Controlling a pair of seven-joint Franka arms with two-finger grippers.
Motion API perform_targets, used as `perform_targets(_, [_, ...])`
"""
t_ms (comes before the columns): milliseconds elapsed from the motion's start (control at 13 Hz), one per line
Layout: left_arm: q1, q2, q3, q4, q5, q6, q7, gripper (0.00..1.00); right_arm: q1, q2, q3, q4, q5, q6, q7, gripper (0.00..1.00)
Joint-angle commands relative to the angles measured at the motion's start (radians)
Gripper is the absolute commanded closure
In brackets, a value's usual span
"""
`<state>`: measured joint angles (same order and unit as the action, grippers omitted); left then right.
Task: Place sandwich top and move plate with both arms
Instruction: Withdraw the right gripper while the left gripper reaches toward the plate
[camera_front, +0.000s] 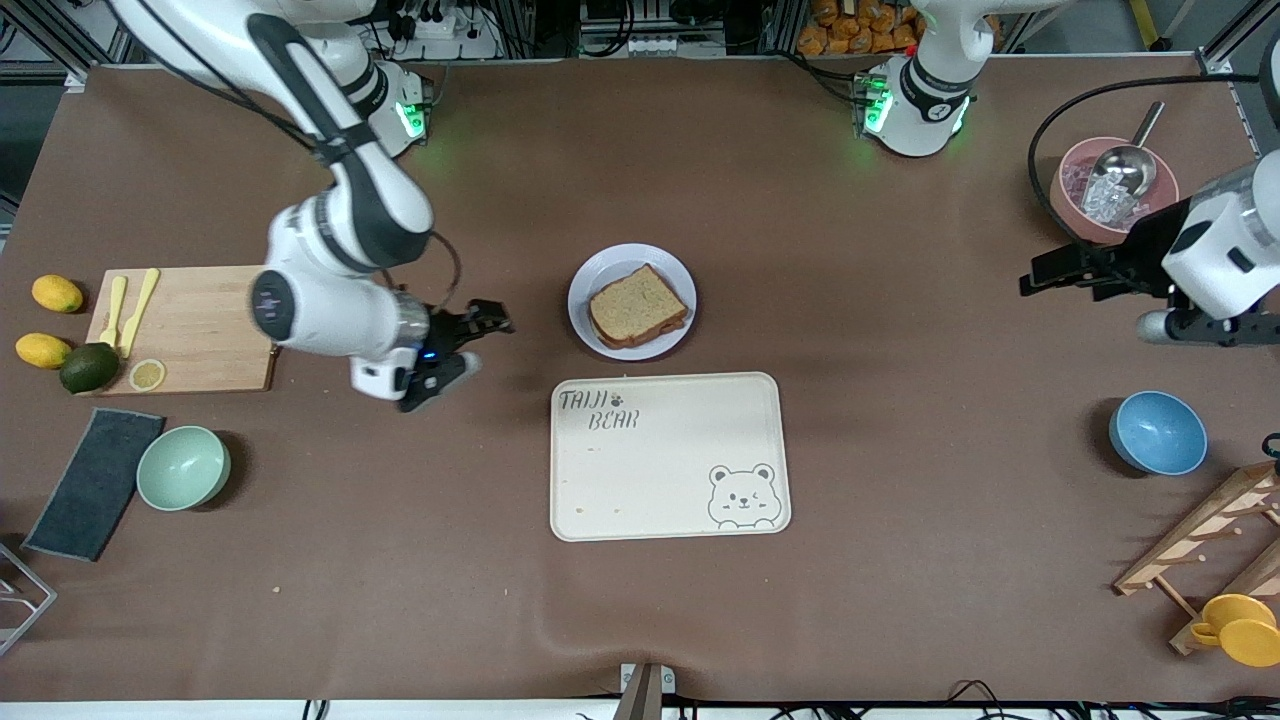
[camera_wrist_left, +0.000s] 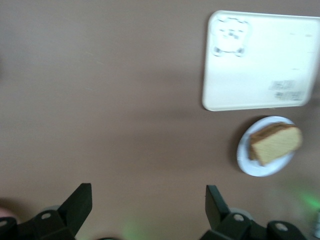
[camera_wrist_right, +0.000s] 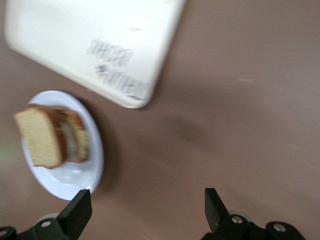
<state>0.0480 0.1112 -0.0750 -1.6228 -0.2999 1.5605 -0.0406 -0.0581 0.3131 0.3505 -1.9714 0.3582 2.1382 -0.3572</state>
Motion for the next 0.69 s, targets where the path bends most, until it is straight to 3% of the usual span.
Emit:
perform_targets(0, [0.026, -0.050, -0.006, -0.225, -0.128, 0.134, 0.010, 0.00, -0.145, -0.083, 0.018, 0.002, -0.083, -0.092, -0.006, 0.00])
perform_targets(231, [0.021, -0.051, -0.051, -0.386, -0.276, 0.260, 0.024, 0.00, -0.175, -0.225, -0.014, 0.006, -0.214, -0.202, 0.006, 0.00])
perform_targets(385, [0.019, -0.047, -0.094, -0.463, -0.347, 0.305, 0.057, 0.00, -0.157, -0.247, -0.115, 0.055, -0.289, -0.279, 0.006, 0.00])
perform_targets(538, [0.019, -0.045, -0.143, -0.563, -0.424, 0.392, 0.089, 0.00, -0.121, -0.247, -0.246, 0.188, -0.298, -0.416, 0.006, 0.00])
perform_targets(615, [0.018, -0.033, -0.175, -0.609, -0.494, 0.456, 0.141, 0.00, -0.120, -0.247, -0.283, 0.233, -0.300, -0.470, 0.006, 0.00])
